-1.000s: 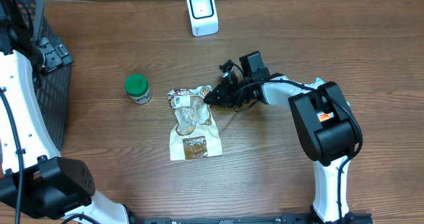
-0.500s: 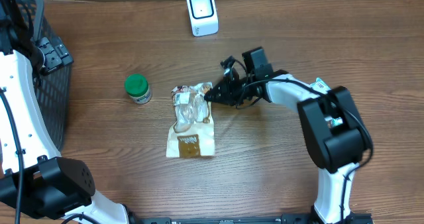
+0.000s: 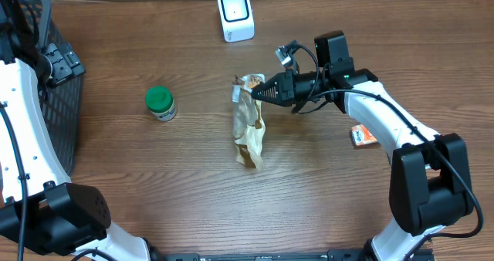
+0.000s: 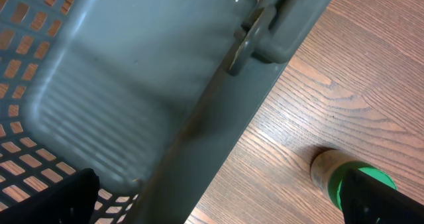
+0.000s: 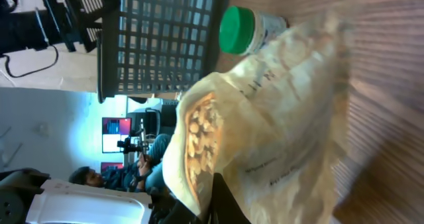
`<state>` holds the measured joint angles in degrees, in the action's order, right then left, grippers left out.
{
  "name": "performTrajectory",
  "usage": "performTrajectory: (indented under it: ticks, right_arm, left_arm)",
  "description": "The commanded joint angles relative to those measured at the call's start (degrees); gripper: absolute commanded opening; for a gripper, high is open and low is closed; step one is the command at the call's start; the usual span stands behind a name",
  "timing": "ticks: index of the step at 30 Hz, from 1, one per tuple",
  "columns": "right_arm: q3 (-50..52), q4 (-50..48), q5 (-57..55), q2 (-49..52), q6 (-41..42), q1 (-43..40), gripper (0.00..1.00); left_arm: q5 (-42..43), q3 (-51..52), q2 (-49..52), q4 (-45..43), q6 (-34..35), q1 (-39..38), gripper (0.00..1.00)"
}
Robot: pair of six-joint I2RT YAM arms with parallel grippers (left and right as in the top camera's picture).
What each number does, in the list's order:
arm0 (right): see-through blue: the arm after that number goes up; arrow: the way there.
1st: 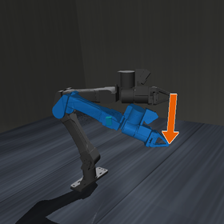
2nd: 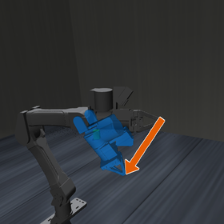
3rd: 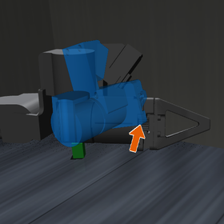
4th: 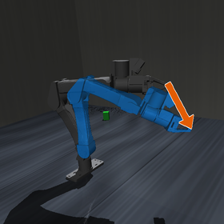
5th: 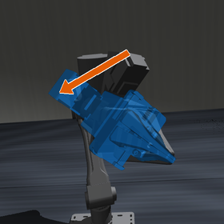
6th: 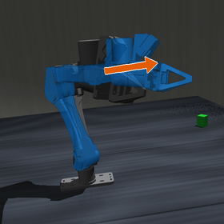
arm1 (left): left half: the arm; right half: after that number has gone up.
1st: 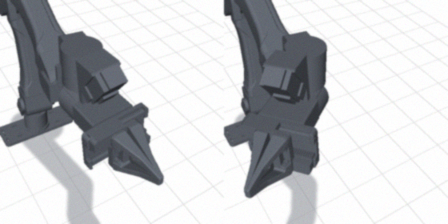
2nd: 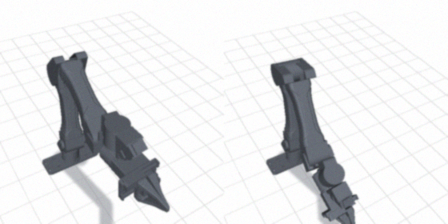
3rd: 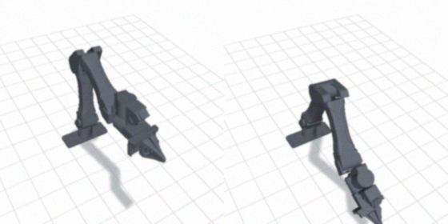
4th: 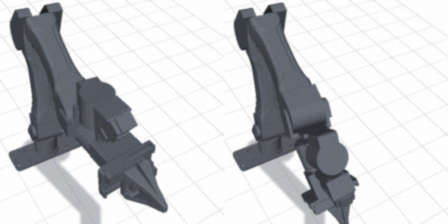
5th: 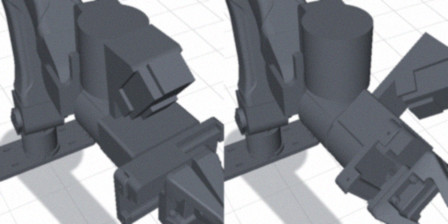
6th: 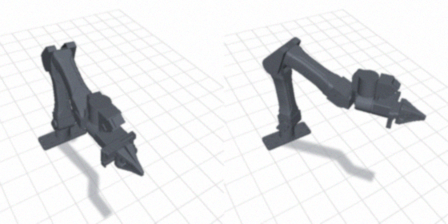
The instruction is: Scan the item barcode
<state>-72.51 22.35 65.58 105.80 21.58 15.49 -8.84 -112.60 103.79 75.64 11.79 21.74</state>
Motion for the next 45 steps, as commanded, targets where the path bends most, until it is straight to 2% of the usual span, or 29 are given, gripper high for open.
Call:
performTrajectory:
  ticks: [1,8,17,18,20,23,30,35,41,45]
  right_arm:
    - [0.1,0.3,0.9,-0.2,-2.8,0.2,0.04]
    - [0.1,3.7,0.2,-0.1,-5.6,0.2,0.04]
    - [0.1,10.0,-16.0,6.3,-8.2,0.2,0.04]
    - [0.1,9.9,-16.9,7.3,-8.1,0.2,0.09]
    - [0.1,9.5,-17.6,10.1,-8.1,0.2,0.32]
    - [0.1,9.3,-17.6,13.8,-7.1,0.2,0.51]
    - [0.0,13.5,-17.6,14.8,-6.4,0.2,0.70]
    - [0.0,23.9,-20.6,14.9,-6.9,0.2,0.81]
    - [0.2,33.2,-23.7,14.9,-8.6,1.1,0.84]
    - [1.4,34.2,-24.5,14.9,-8.5,3.2,0.84]
  left_arm:
    - [-0.1,0.1,0.6,0.0,-0.9,-0.5,1.00]
    - [-0.1,0.1,0.6,0.0,-0.9,-0.5,1.00]
    - [-0.1,0.1,0.6,0.0,-0.9,-0.5,1.00]
    - [-0.1,0.1,0.6,0.0,-0.9,-0.5,1.00]
    - [-0.1,0.1,0.6,0.0,-0.9,-0.5,1.00]
    - [-0.1,0.1,0.6,0.0,-0.9,-0.5,1.00]
    - [-0.1,0.1,0.6,0.0,-0.9,-0.5,1.00]
    - [-0.1,0.1,0.6,0.0,-0.9,-0.5,1.00]
    - [-0.1,0.1,0.6,0.0,-0.9,-0.5,1.00]
    - [-0.1,0.1,0.6,0.0,-0.9,-0.5,1.00]
